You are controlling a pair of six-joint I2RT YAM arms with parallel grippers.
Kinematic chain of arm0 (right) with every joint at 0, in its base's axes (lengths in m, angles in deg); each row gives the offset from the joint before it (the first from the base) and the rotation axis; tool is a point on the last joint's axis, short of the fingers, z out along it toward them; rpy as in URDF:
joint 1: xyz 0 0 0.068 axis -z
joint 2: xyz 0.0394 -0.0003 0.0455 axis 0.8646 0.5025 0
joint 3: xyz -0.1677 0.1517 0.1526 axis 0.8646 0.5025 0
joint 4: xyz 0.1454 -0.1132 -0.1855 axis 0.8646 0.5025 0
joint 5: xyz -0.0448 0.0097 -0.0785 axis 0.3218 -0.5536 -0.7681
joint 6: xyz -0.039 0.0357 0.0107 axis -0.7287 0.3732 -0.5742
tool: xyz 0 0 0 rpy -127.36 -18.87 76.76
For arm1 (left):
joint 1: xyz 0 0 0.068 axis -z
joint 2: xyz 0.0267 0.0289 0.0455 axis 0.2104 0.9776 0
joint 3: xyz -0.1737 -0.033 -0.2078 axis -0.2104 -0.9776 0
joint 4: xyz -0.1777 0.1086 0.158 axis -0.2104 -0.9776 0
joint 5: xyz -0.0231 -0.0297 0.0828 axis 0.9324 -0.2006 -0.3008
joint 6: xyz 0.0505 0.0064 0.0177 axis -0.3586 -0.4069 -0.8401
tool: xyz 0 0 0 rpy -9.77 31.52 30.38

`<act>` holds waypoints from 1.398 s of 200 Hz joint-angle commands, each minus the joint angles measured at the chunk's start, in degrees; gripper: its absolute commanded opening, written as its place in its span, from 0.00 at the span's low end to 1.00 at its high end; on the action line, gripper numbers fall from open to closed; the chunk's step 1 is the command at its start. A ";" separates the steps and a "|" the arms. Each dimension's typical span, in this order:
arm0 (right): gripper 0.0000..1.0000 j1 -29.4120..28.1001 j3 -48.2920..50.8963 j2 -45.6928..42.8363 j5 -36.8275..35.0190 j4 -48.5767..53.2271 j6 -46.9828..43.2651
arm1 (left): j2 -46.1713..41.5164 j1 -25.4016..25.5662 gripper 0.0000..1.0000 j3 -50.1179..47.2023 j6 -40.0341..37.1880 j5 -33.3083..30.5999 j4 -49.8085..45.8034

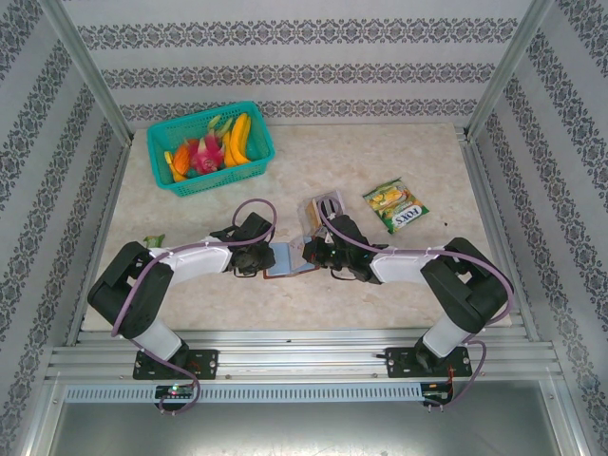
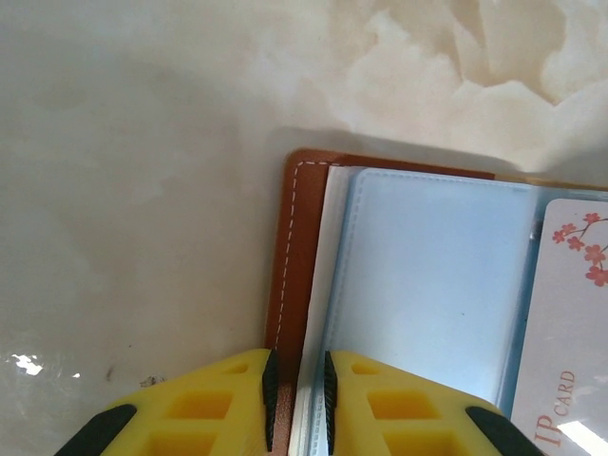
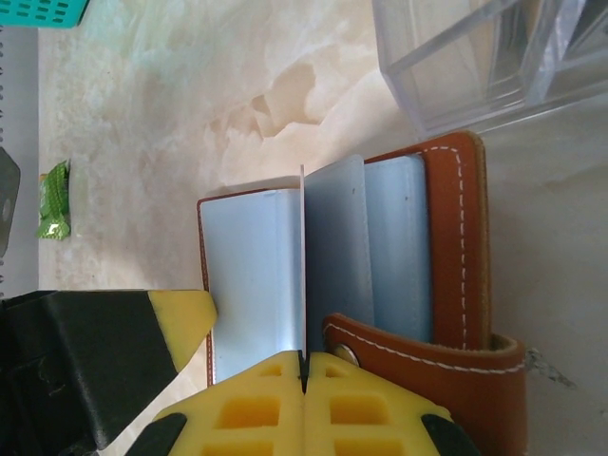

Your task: Put the credit cards into the card holder

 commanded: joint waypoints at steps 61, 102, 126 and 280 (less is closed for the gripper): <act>0.00 -0.30 -0.08 2.28 1.16 -3.48 0.69 | 1.60 -0.45 0.23 0.46 -0.90 0.41 -1.75; 0.00 -0.62 0.06 4.07 3.25 -5.58 0.55 | 1.68 -0.45 0.22 0.44 -0.77 0.58 -1.47; 0.00 -0.63 1.04 3.63 2.81 -5.79 0.61 | 1.64 -0.45 0.22 0.59 -0.69 0.73 -1.50; 0.00 -3.31 -1.56 6.45 -1.87 1.51 -2.65 | 1.41 -0.45 0.22 0.16 -0.68 1.55 -0.41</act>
